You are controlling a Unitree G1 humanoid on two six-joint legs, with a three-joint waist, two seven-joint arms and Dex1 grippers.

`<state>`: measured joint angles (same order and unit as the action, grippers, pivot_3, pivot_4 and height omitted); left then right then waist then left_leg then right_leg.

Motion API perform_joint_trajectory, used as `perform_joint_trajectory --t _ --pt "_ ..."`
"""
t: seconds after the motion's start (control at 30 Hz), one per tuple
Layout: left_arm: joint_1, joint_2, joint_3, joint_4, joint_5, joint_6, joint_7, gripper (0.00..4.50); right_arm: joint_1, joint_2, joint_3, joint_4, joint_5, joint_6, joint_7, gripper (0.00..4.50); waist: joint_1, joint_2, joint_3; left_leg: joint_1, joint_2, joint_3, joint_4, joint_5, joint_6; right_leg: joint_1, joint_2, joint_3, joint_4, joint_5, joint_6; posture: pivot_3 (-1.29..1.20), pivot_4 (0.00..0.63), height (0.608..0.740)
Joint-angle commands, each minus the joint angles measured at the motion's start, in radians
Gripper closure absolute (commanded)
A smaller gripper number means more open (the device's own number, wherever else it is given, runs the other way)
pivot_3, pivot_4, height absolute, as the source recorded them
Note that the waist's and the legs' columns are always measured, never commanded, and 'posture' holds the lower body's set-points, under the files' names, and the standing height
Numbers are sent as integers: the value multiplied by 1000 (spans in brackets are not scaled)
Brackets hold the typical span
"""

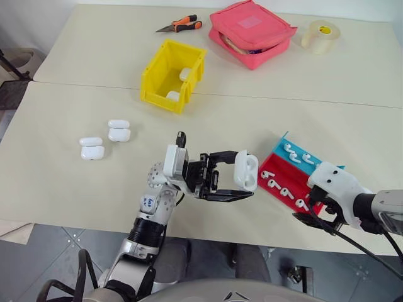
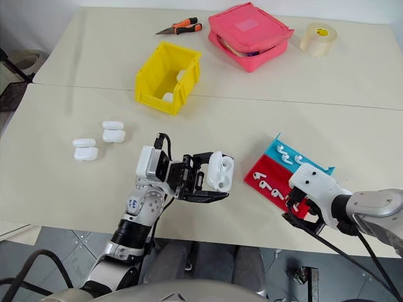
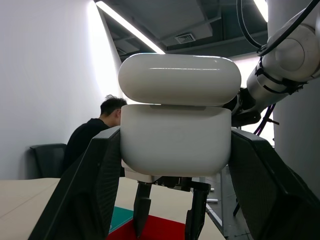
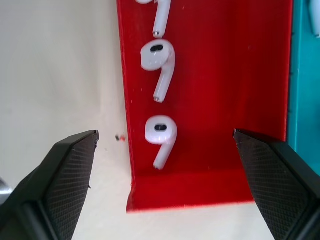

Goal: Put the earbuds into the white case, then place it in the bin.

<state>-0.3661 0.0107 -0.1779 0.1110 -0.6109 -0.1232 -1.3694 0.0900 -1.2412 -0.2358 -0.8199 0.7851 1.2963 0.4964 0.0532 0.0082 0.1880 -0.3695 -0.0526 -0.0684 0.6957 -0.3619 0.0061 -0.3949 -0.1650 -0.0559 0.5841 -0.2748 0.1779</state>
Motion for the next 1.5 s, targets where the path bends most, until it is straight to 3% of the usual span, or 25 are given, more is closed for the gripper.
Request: perform_joint_trajectory --t 0.03,0.17,0.27,0.37,0.67,0.8,1.13,1.23,1.33,1.5 --pt "6 -8 2 17 -1 -21 -15 1712 -22 17 21 -5 -27 18 -19 0 -1 0 0 0 0 0 0 0 0 0 0 0 0 0 0 0 150 740" --pt "8 -7 10 48 -6 -36 -40 1712 -32 29 49 0 -54 25 -25 0 -1 0 0 0 0 0 0 0 0 0 0 -1 0 0 0 0 150 740" --pt "9 -6 18 75 -7 -52 -60 1712 -41 43 60 5 -70 29 -28 579 -2 0 0 0 0 0 0 0 0 0 0 -1 0 0 0 0 150 740" --pt "9 -6 25 102 -5 -68 -79 1712 -50 54 68 5 -73 34 -22 1549 -3 0 0 0 0 0 0 0 0 0 0 -1 0 0 0 0 150 740" --pt "25 -16 24 142 2 -112 -116 1712 -61 62 77 4 -76 42 -9 1549 -3 0 0 0 0 -1 1 0 0 0 0 -1 1 0 0 0 150 740" --pt "29 -19 24 148 2 -121 -120 1712 -62 59 83 9 -83 38 -2 2399 -3 0 0 0 0 -1 2 0 0 0 0 -1 1 0 0 0 150 740" --pt "25 -18 24 130 1 -115 -107 1712 -63 53 96 6 -97 32 29 2399 -3 0 0 0 0 -1 2 0 0 1 0 -1 1 0 0 0 150 740" --pt "17 -17 24 120 -1 -106 -96 1712 -67 53 103 8 -104 29 37 2904 -3 0 -1 0 0 -1 2 0 0 1 0 -1 1 0 0 0 150 740" --pt "13 -16 24 116 -2 -101 -92 1712 -71 56 108 9 -112 28 42 3889 -3 -1 -1 0 0 -1 2 0 0 1 0 -1 1 0 0 0 150 740" --pt "11 -14 25 118 -3 -99 -95 1712 -75 60 109 8 -115 29 44 4025 -3 -1 -1 0 0 -1 2 0 0 1 0 -1 1 1 0 0 150 740"
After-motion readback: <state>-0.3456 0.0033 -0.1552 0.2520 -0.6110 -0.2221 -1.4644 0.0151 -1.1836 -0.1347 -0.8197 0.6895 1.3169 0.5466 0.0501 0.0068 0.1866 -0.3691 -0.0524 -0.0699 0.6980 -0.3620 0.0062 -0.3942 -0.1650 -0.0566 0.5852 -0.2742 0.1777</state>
